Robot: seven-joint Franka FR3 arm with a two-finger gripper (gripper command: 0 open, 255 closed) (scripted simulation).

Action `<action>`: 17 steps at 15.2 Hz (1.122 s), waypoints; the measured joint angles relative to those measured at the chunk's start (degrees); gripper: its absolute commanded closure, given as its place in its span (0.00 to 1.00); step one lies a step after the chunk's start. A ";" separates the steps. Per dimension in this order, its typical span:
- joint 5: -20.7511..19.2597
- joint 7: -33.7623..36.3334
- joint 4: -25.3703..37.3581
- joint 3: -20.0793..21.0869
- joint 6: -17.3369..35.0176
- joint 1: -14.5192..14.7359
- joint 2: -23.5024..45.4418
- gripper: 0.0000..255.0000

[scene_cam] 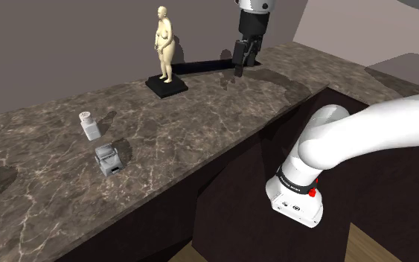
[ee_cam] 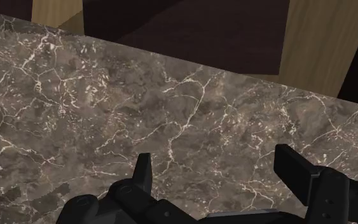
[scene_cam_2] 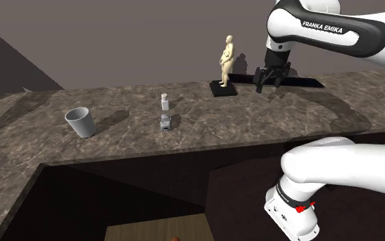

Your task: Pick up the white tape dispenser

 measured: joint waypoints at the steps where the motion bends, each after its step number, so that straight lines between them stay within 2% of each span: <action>1: 0.00 0.00 0.00 0.00 0.00 0.00 0.00 0.00; 7: 3.64 5.26 -0.38 5.03 4.92 1.91 4.39 0.00; 10: 5.95 9.33 0.56 8.93 8.54 3.20 8.66 0.00; 17: 8.17 16.43 3.77 15.69 15.93 4.72 18.47 0.00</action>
